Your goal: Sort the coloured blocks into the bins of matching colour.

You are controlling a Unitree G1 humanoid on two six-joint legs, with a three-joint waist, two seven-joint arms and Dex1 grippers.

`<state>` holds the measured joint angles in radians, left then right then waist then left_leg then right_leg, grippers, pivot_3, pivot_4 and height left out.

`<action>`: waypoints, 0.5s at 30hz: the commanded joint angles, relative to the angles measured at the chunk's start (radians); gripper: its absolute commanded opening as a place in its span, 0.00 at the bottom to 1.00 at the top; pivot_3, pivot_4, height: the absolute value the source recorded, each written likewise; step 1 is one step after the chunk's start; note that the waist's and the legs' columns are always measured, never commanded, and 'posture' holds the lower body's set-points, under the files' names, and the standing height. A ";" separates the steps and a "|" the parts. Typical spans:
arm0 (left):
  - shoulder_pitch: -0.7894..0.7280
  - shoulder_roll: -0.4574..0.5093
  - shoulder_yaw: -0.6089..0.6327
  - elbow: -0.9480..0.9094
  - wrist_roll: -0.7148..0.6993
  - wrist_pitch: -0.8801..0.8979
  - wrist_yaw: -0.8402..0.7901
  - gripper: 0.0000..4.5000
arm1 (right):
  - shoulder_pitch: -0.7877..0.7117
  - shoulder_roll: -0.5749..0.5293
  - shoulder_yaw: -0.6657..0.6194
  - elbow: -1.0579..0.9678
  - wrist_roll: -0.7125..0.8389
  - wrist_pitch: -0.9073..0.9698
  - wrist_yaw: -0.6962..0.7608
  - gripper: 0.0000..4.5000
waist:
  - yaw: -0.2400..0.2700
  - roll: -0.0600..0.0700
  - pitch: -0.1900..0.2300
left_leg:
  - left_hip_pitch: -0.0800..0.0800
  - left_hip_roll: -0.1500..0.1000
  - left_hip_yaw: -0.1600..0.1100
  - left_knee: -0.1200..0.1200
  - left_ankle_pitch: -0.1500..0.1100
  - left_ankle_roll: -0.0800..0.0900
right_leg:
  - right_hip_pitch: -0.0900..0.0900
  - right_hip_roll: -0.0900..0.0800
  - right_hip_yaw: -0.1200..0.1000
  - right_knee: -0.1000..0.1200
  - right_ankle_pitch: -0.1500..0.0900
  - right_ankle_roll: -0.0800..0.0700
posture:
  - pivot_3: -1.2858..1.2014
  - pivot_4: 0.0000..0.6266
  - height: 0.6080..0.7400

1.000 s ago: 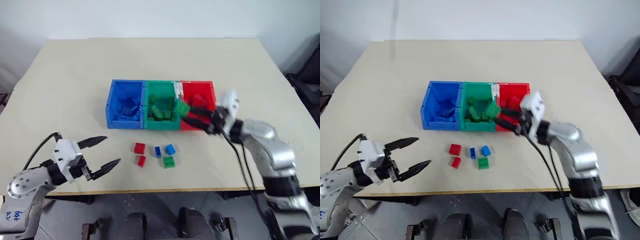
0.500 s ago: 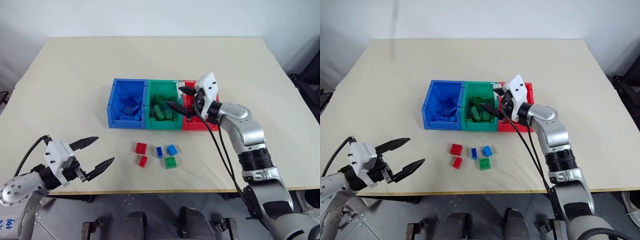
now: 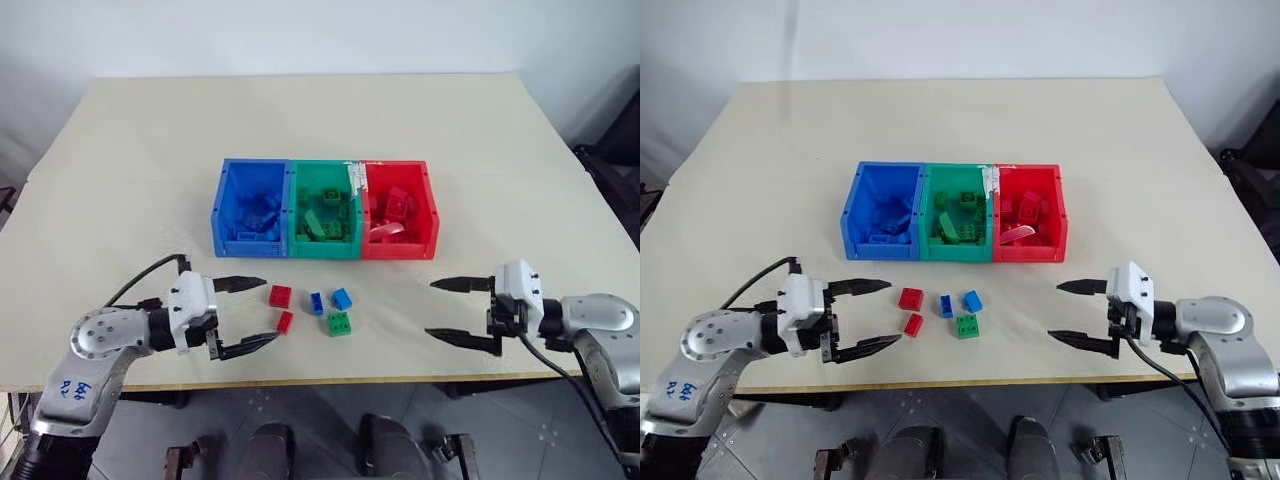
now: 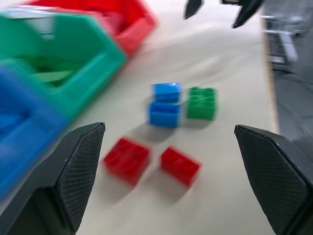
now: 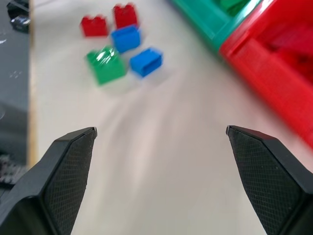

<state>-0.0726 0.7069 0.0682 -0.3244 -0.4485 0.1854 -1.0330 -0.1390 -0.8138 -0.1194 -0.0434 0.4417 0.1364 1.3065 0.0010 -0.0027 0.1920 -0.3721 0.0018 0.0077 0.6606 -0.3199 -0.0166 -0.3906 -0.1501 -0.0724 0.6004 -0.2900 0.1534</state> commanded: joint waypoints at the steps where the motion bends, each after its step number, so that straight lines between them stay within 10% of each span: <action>1: -0.018 0.001 -0.012 0.013 -0.004 -0.022 -0.031 1.00 | -0.008 0.007 0.019 -0.053 0.006 -0.016 0.009 0.99 | -0.001 0.000 0.000 | 0.000 0.000 0.000 0.000 0.000 0.000 | 0.000 0.000 0.000 0.000 0.000 0.000 | 0.52 0.24 1.00; 15: 0.192 0.078 0.142 -0.043 -0.023 -0.022 -0.047 1.00 | -0.357 0.200 0.440 -0.082 -0.178 0.129 -0.028 0.99 | 0.012 0.000 0.000 | -0.002 0.000 -0.002 0.003 -0.003 0.000 | -0.002 0.001 0.002 0.001 0.000 -0.001 | 0.52 0.24 1.00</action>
<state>0.1093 0.7743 0.1805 -0.3166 -0.4543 0.1711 -1.0868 -0.4899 -0.6198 0.3069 -0.1133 0.2734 0.2690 1.2808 0.0129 -0.0026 0.1921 -0.3745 0.0022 0.0065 0.6654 -0.3240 -0.0155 -0.3924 -0.1495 -0.0706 0.6019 -0.2903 0.1526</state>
